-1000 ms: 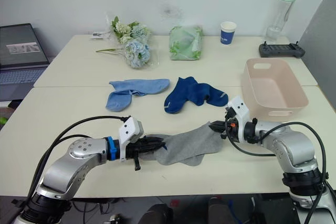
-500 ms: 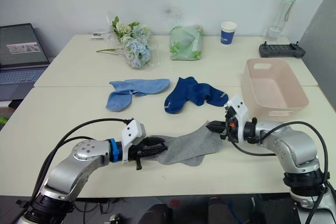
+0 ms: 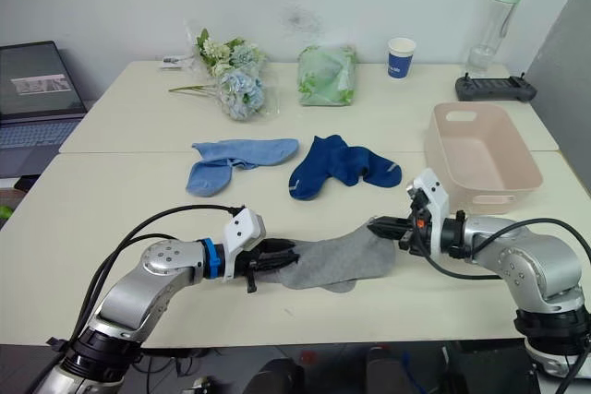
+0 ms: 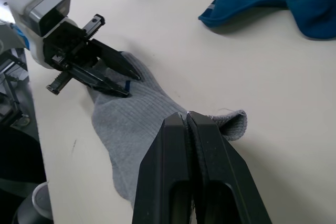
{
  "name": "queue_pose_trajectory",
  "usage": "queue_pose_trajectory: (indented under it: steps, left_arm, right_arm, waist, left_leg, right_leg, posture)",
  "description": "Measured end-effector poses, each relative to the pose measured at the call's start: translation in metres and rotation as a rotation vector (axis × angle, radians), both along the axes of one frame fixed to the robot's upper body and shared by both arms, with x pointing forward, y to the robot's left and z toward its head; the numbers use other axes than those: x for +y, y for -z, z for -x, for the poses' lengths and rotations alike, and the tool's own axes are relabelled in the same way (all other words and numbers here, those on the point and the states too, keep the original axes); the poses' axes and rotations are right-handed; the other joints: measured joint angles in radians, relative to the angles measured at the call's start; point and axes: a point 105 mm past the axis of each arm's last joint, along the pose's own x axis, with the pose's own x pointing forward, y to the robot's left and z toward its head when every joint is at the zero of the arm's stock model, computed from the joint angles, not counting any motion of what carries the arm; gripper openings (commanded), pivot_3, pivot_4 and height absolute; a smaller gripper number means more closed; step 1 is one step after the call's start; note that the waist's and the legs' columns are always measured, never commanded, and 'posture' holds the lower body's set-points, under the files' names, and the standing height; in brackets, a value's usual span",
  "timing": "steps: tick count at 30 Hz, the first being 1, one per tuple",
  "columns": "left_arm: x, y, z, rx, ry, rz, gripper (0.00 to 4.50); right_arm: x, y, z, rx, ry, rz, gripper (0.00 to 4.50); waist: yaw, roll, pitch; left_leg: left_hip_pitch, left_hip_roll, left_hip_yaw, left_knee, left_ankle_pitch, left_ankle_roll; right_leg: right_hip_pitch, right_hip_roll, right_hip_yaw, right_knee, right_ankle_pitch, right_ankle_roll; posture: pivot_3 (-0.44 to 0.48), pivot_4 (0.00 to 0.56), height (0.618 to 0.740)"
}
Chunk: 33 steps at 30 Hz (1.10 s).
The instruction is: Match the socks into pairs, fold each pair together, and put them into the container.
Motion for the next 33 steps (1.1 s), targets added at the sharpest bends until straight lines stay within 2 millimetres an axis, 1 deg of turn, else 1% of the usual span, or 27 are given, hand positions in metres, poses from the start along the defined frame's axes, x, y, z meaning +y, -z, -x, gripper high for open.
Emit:
queue_pose_trajectory:
  steps: [5, 8, 11, 13, 14, 23, 28, 31, 33]
  left_arm:
    - [0.000, 0.000, 0.001, 0.005, 0.007, 0.000, 1.28]
    - [-0.002, 0.002, 0.003, 0.016, 0.016, -0.002, 1.28]
    - [-0.003, 0.005, 0.006, 0.028, 0.023, -0.003, 0.74]
    - [-0.003, 0.005, 0.006, 0.027, 0.021, -0.003, 0.13]
    - [-0.003, 0.005, 0.006, 0.026, 0.021, -0.003, 0.05]
    - [-0.003, 0.003, 0.007, 0.023, 0.017, 0.006, 0.05]
    - [-0.001, -0.014, 0.008, 0.035, -0.005, 0.074, 0.05]
    - [0.007, -0.022, 0.015, 0.052, -0.001, 0.070, 0.05]
    - [0.025, -0.036, 0.019, 0.076, -0.015, 0.069, 0.05]
  right_arm:
    - [0.000, -0.008, 0.002, -0.001, -0.007, -0.052, 0.00]
    - [0.001, -0.009, 0.002, 0.001, -0.005, -0.060, 0.00]
    - [0.002, -0.008, 0.002, 0.009, -0.001, -0.065, 0.00]
    - [0.002, -0.009, 0.001, 0.008, 0.002, -0.066, 0.00]
    - [0.003, -0.010, 0.001, 0.007, 0.002, -0.068, 0.00]
    - [0.004, -0.013, 0.000, 0.000, 0.009, -0.069, 0.00]
    - [0.004, -0.013, 0.000, 0.002, 0.008, -0.072, 0.00]
    - [0.006, -0.013, 0.000, 0.014, 0.008, -0.088, 0.00]
    - [0.015, -0.012, 0.004, 0.048, 0.001, -0.140, 0.00]
  waist:
    - [0.000, 0.000, 0.000]
    - [0.000, 0.000, 0.000]
    - [0.000, 0.000, 0.000]
    - [0.000, 0.000, 0.000]
    - [0.000, 0.000, 0.000]
    - [0.000, 0.000, 0.000]
    - [0.000, 0.000, 0.000]
    - [-0.002, 0.000, 0.000]
    - [-0.004, -0.002, 0.001]
  left_leg:
    - [0.000, 0.000, 0.000, 0.000, 0.000, 0.000]
    - [0.000, 0.000, 0.000, 0.000, 0.000, 0.000]
    - [0.000, 0.000, 0.000, 0.000, 0.000, 0.000]
    - [0.000, 0.000, 0.000, 0.000, 0.000, 0.000]
    - [0.000, 0.000, 0.000, 0.000, 0.000, 0.000]
    - [0.000, 0.000, 0.000, 0.000, 0.000, 0.000]
    - [0.000, 0.000, 0.000, 0.000, 0.000, 0.000]
    - [0.000, 0.000, 0.000, 0.000, 0.000, 0.000]
    - [0.000, 0.002, -0.001, -0.001, 0.000, 0.000]
  right_leg:
    - [0.000, 0.000, 0.000, 0.000, 0.000, 0.000]
    - [0.000, 0.000, 0.000, 0.000, 0.000, 0.000]
    - [0.000, 0.000, 0.000, 0.000, 0.000, 0.000]
    - [0.000, 0.000, 0.000, 0.000, 0.000, 0.000]
    - [0.000, 0.000, 0.000, 0.000, 0.000, 0.000]
    - [0.000, 0.000, 0.000, 0.000, 0.000, 0.000]
    - [0.000, 0.000, 0.000, 0.000, 0.000, 0.000]
    - [0.000, 0.000, 0.000, 0.000, 0.000, 0.000]
    - [-0.001, 0.002, -0.001, 0.001, 0.000, 0.000]
  posture:
    - [0.000, 0.150, 0.740]
    - [0.000, 0.150, 0.740]
    - [0.000, 0.150, 0.740]
    - [0.000, 0.150, 0.740]
    - [0.000, 0.150, 0.740]
    - [0.000, 0.150, 0.740]
    - [0.000, 0.150, 0.740]
    - [0.000, 0.150, 0.740]
    - [0.000, 0.150, 0.740]
